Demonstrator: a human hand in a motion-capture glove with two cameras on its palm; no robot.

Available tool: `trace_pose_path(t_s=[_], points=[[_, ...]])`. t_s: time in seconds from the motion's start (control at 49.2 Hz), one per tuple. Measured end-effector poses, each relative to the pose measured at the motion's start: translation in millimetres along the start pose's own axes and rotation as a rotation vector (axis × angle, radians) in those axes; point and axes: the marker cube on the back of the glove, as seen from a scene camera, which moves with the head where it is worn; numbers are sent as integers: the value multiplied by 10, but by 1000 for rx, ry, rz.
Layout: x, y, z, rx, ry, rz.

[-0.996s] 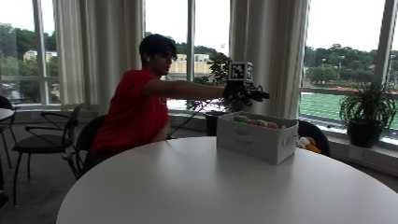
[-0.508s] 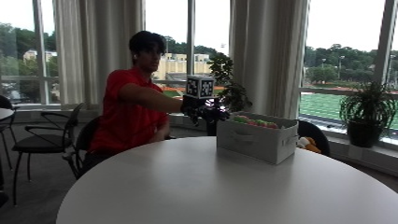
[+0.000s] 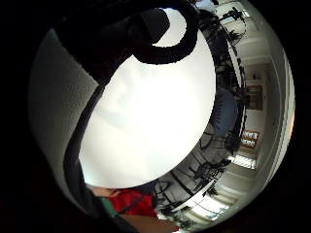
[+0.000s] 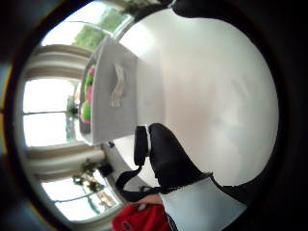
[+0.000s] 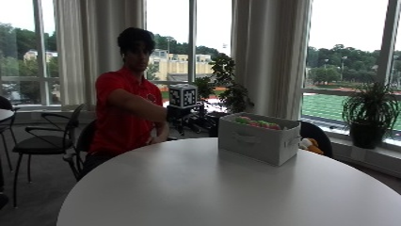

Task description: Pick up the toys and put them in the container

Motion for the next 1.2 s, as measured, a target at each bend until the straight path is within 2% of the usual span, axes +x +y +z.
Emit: trace_pose_path(t_s=[0.549,0.976,1.199], points=[[305,217,-30,-20,-84,6],[105,503,-5,-91,-111,32],[149,550,-78,-61,-100,27]])
